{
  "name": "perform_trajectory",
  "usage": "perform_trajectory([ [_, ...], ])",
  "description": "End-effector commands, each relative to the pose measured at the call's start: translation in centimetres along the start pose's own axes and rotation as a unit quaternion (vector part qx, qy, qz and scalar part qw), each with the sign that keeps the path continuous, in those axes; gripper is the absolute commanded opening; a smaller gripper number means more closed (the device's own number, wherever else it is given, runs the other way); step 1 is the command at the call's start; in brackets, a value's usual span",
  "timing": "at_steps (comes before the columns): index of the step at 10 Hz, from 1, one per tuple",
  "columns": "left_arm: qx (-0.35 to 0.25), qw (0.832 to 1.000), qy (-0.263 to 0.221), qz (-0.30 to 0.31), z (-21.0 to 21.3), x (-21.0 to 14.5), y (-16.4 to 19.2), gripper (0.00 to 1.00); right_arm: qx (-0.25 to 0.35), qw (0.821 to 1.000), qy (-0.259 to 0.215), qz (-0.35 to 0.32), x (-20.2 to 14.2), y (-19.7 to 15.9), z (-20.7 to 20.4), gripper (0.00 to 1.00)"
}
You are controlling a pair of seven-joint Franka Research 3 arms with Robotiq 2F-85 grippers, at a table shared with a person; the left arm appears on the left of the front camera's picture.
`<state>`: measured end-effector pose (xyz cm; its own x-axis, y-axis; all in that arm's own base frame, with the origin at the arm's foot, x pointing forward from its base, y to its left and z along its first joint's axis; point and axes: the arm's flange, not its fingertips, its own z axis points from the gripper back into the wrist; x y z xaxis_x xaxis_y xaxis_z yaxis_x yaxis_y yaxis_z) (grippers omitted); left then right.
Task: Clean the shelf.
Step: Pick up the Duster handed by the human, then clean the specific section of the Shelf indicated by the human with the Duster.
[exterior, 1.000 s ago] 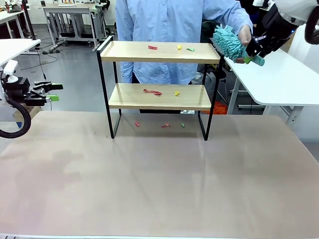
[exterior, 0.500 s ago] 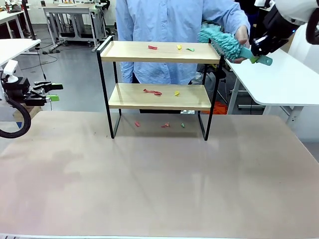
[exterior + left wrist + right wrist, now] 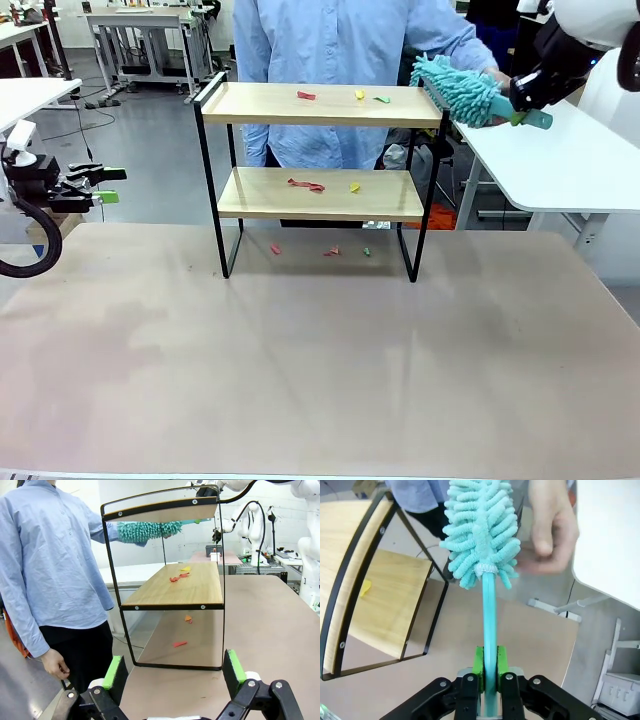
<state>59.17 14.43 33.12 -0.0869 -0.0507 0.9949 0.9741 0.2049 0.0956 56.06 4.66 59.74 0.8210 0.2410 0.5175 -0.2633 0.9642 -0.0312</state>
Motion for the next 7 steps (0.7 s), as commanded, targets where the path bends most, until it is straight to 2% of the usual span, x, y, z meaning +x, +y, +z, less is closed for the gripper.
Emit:
perform_trajectory([
  [1, -0.002, 1.0, 0.003, -0.001, -0.03, 0.15, -0.08, 1.0, 0.005, 1.0, 0.015, 0.003, -0.17, 0.38, -0.17, 0.0],
  [7, -0.002, 1.0, 0.003, -0.001, -0.03, 0.15, -0.08, 1.0, 0.005, 1.0, 0.015, 0.003, -0.17, 0.38, -0.17, 0.0],
])
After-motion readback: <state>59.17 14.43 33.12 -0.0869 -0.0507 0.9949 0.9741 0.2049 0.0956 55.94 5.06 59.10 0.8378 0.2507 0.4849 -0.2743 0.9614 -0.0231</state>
